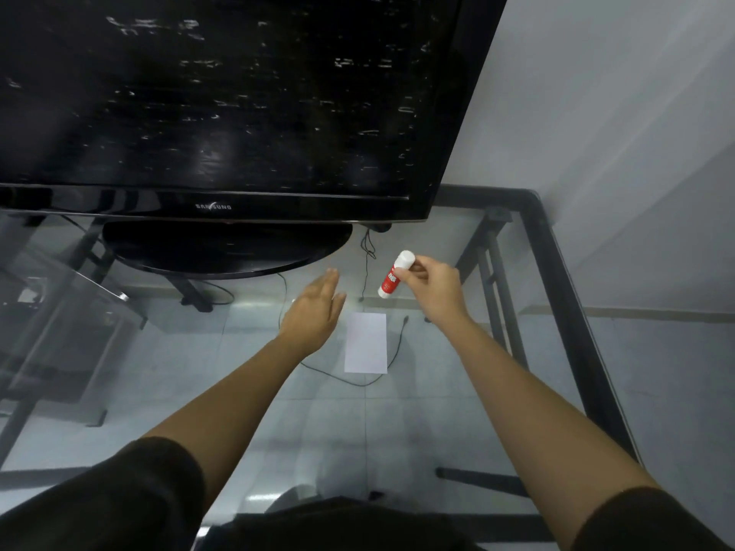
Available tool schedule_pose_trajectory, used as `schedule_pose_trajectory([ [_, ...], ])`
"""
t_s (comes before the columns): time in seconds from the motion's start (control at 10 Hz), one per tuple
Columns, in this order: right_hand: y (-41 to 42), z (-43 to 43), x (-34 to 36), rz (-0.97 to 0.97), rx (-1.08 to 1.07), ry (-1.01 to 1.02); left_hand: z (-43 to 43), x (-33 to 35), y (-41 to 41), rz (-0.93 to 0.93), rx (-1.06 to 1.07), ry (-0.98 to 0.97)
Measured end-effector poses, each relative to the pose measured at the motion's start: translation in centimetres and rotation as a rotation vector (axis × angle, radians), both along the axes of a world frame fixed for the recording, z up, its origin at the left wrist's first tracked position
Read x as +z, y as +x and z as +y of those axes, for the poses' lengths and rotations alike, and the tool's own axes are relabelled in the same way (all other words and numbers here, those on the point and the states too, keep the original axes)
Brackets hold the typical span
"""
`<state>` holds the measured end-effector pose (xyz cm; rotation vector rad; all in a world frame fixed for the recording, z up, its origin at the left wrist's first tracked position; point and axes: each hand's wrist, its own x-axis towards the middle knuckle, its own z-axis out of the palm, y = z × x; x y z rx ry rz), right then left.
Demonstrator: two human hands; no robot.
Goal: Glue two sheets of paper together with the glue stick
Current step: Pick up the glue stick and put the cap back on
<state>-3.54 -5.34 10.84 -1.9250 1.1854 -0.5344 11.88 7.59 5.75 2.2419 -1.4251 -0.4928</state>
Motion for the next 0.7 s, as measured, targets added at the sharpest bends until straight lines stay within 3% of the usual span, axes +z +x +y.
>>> schedule_pose_trajectory([
  [0.2,-1.8,0.8,-3.3,0.094,-0.031,-0.063,2.4,-5.6,-0.7,-0.068,-0.003,0.266],
  [0.7,-3.4,1.5,-5.8,0.151,0.011,-0.048,2.9,-8.2,-2.0,-0.151,0.069,0.266],
])
